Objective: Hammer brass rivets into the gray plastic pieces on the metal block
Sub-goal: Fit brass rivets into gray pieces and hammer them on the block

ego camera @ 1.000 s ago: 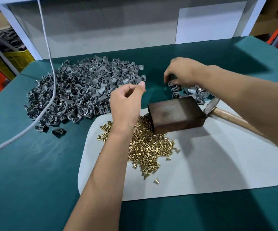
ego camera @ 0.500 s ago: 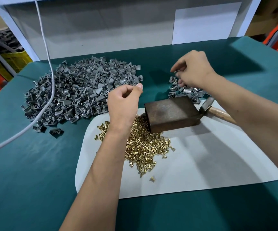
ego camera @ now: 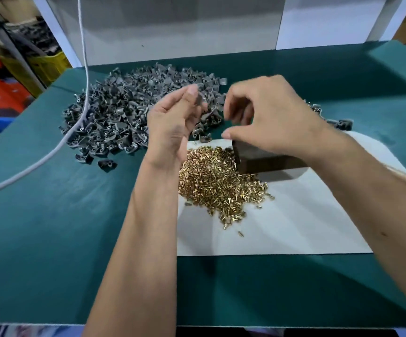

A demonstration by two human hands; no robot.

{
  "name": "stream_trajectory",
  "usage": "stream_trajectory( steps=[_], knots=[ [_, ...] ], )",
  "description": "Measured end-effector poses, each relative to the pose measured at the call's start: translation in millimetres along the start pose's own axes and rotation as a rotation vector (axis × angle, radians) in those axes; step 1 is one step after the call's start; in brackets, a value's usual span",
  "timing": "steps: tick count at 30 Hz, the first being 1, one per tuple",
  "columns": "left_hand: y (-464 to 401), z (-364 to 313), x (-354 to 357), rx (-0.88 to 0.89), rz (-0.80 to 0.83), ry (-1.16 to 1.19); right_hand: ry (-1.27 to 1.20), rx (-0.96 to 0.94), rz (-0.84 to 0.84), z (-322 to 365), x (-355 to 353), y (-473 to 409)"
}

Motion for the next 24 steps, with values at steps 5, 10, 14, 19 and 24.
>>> stream_trajectory(
  steps=[5,10,14,19,24],
  knots=[
    [-5.0,-6.6,-24.9,0.056,-0.176,0.028,0.026,0.087,0.802,15.9,55.6,63.8],
    [-0.3,-4.3,-16.9,0.096,-0.154,-0.096,0.084,0.127,0.908,19.8,75.2,88.7],
    [1.1,-3.7,-14.5,0.102,-0.148,-0.1,0.132,0.126,0.885,21.0,84.2,96.7],
    [-3.1,-9.5,-26.3,0.096,-0.203,0.012,0.163,0.086,0.797,23.7,79.1,100.4],
    [-9.8,-3.9,-30.2,0.06,-0.234,0.043,0.256,0.019,0.682,26.5,76.8,96.0]
  ],
)
Point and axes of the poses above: each hand's wrist, its own y-axis away from the middle knuckle, its own x-axis out of the palm, z = x × y, the point moved 9 cm from there along -y, towards the middle knuckle, and after that the axes turned 7 degrees about -z, right-handed, at the moved point
